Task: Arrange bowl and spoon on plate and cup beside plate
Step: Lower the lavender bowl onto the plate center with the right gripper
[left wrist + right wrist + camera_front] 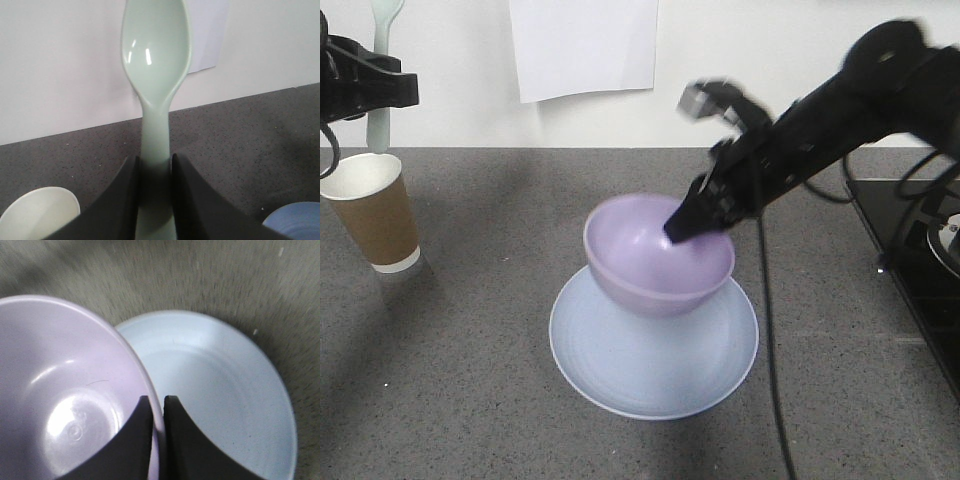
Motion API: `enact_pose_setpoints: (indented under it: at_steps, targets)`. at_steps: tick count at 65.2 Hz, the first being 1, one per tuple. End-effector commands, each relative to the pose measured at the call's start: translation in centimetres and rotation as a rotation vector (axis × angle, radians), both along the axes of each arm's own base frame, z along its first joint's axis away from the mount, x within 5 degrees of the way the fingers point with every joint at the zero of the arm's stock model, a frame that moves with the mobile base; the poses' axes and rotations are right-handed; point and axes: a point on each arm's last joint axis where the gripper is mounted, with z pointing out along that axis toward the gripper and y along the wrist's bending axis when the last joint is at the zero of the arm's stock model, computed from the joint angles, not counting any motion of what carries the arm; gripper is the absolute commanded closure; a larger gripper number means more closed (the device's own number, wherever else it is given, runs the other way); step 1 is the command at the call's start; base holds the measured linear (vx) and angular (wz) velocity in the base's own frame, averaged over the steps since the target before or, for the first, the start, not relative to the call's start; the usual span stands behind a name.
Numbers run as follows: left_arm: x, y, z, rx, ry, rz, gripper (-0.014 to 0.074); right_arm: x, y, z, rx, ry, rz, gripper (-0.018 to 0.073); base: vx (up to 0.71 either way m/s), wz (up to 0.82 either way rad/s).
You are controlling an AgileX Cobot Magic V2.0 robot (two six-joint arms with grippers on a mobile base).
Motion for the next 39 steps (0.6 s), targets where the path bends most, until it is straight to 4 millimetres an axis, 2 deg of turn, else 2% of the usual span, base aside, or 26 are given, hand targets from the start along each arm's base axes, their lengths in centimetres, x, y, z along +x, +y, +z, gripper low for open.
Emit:
enact_pose_setpoints:
  at_steps: [1,10,22,39]
  targets:
    - [-0.7,0.0,2.3,-0.041,-0.116,-0.001,0.0602,-0.2,1.2,0.9,-0.001,-0.046,0.026,0.0561,0.00,0.00]
    - [-0.7,0.0,2.3,-0.041,-0.116,-0.001,0.0602,0.1,2.1,-0.7,-0.077,-0.047,0.028,0.0545,0.00,0.00]
    - [-0.7,0.0,2.3,-0.041,-0.116,-0.001,0.0602,0.4,2.3,-1.2,-0.110,-0.055,0.015,0.0491,0.00,0.00]
    - [-0.7,0.0,2.3,-0.041,-0.116,-0.001,0.0602,0.6,2.3,-1.2,-0.099,-0.072,-0.007,0.0298,0.00,0.00]
